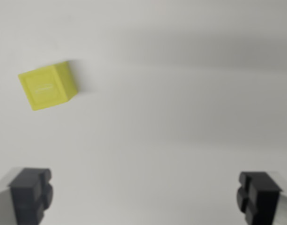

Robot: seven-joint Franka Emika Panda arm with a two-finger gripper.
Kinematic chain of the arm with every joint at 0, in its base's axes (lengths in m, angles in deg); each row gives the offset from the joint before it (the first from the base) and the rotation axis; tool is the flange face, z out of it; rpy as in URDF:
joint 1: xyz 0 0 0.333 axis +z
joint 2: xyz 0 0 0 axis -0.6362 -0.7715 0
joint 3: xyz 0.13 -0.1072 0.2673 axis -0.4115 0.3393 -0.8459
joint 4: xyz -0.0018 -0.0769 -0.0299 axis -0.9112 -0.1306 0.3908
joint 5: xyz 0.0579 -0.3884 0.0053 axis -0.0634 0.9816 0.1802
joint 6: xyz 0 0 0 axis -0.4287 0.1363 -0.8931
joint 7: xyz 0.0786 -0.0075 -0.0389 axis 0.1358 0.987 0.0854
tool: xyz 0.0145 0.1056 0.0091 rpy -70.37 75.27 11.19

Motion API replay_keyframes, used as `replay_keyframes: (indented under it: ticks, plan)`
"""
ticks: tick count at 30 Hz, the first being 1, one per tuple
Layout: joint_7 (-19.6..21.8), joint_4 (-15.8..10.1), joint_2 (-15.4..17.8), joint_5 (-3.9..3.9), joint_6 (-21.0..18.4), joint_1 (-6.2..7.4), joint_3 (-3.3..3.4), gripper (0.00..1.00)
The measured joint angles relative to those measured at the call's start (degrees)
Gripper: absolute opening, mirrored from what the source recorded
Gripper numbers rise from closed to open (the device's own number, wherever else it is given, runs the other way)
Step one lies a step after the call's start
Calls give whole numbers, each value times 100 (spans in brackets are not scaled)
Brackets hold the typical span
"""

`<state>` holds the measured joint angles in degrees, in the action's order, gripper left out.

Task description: Pick yellow cube

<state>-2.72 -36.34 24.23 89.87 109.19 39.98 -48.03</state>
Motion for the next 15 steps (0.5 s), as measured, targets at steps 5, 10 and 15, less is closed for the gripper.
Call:
replay_keyframes:
  ticks: [5,10,15]
  plan:
    - [-1,-68,-48,0,116,51,0,100]
    - [-2,-130,-99,0,231,103,0,100]
    - [-3,-188,-153,-1,345,154,0,100]
